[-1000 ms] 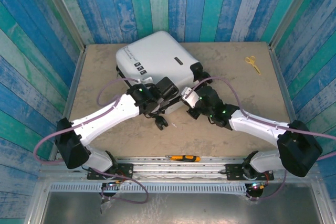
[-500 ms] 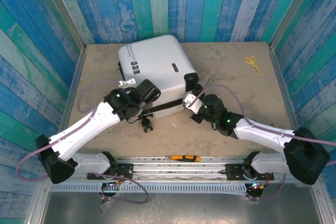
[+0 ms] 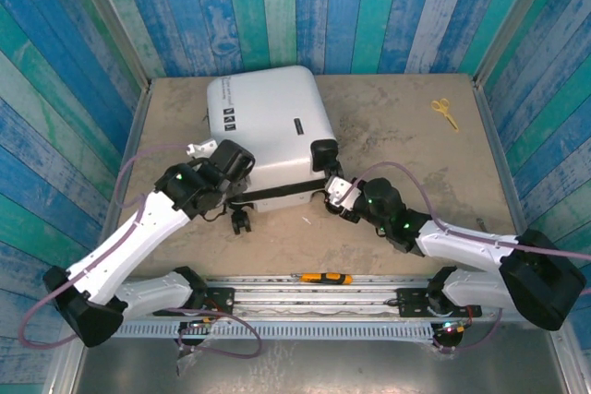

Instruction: Pack the luggage

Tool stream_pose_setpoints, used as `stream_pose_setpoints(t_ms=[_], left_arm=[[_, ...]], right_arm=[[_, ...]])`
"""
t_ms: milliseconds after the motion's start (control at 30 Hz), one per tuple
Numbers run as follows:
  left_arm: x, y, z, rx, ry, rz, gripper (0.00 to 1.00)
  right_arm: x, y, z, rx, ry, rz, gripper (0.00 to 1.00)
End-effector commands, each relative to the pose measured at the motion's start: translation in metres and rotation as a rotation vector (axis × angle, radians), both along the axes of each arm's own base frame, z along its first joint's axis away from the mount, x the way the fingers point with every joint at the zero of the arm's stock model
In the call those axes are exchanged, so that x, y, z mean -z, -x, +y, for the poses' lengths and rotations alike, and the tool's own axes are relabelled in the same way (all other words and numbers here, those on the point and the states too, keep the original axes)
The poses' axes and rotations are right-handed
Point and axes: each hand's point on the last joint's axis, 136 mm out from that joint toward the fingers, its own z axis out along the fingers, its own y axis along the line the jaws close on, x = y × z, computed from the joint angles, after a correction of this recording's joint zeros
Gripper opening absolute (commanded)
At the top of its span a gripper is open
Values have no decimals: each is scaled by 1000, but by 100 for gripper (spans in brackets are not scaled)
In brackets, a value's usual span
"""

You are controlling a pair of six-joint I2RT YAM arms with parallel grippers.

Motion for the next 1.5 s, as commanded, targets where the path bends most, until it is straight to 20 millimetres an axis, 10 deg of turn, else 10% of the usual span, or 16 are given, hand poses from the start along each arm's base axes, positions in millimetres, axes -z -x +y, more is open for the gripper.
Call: stream_pose_setpoints(t_ms=[0,400,533,700,1033,1467], left_arm=[[-24,-4,52,-161,-88,-131,0],[-13,-9,81,-173,-95,-122,1],[-43,-7,73,-116,-45,-171,54],[-68,7,47,-31,127,-155,62],[-53,20,-42,159,97,-49,59],[-48,36,3,27,-112,15,79]], right_arm=[[-7,-19,-12,89,29,-50,0],[-10,-36,-14,82,29,-5,0],[-15,-32,-8,51,8,10,0],[-18,-23,-7,31,-36,32,0],[-20,-21,-3,4,-41,33,0],[-19,-20,-4,3,-27,48,0]])
